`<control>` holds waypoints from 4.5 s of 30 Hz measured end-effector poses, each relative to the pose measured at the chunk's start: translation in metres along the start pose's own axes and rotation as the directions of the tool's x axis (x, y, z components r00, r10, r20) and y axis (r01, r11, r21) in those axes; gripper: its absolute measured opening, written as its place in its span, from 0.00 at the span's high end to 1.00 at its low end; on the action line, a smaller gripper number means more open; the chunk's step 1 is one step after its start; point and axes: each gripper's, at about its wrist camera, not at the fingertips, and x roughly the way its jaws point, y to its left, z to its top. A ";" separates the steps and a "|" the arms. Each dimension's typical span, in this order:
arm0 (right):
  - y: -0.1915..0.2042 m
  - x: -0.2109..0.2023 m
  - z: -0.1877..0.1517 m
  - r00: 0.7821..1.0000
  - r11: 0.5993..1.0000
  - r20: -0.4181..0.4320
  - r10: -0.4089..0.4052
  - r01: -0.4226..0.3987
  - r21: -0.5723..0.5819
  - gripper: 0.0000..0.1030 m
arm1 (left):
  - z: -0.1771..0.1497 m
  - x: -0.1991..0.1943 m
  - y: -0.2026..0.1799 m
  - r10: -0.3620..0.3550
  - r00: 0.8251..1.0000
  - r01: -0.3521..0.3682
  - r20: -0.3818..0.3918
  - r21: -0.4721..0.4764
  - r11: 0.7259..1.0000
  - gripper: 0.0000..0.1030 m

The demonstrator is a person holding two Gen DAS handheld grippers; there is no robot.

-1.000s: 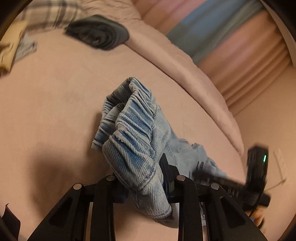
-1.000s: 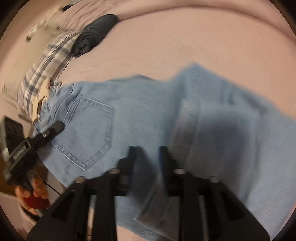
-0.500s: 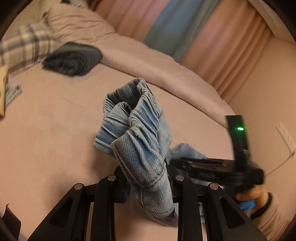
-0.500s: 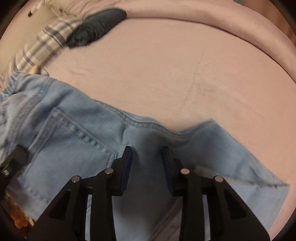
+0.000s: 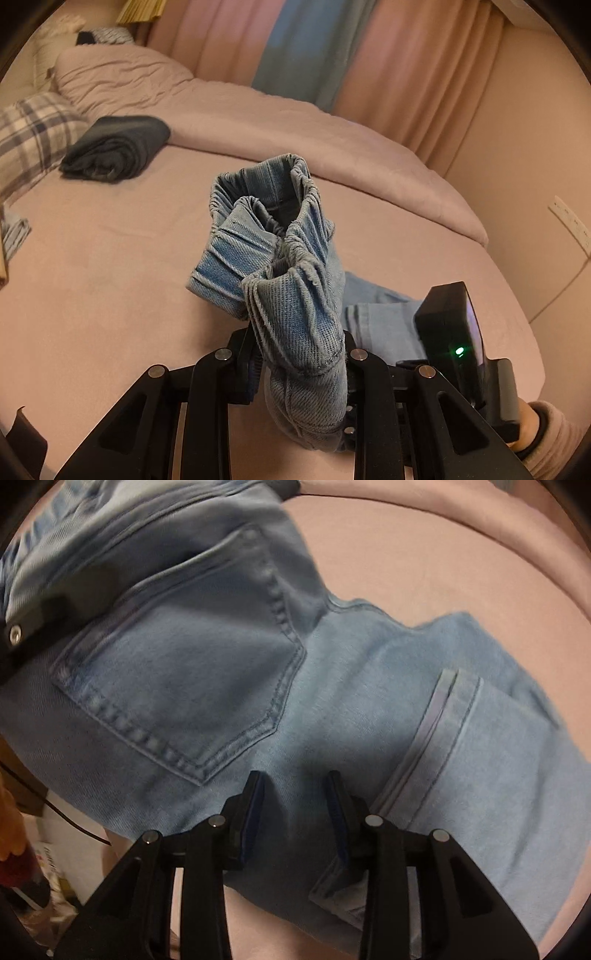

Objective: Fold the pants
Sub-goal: 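Grasp the elastic waistband with the left gripper and lift it, then grasp the elastic waistband with the right gripper while the left gripper releases it, then lay the waistband over the folded jeans with the right gripper and release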

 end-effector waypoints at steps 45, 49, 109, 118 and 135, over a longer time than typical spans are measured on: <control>-0.167 -0.095 -0.068 0.907 0.681 0.286 0.308 -0.420 0.600 0.31 | -0.020 0.080 -0.093 -0.261 0.914 0.335 -0.311 0.215 0.917 0.54; -0.168 -0.096 -0.064 0.907 0.655 0.272 0.322 -0.421 0.627 0.32 | -0.032 0.064 -0.088 -0.289 0.905 0.365 -0.311 0.222 0.904 0.54; -0.212 -0.188 -0.108 0.902 0.731 0.430 0.034 -0.316 0.605 0.85 | 0.005 0.064 -0.030 -0.215 0.932 0.264 -0.290 0.144 0.954 0.54; -0.229 -0.154 -0.121 0.923 0.683 0.378 0.073 -0.323 0.656 0.85 | -0.001 0.076 -0.032 -0.154 0.932 0.221 -0.327 0.182 0.958 0.54; -0.219 -0.138 -0.106 0.911 0.683 0.378 0.164 -0.382 0.623 0.85 | 0.011 0.079 -0.023 -0.091 0.951 0.147 -0.296 0.176 0.973 0.54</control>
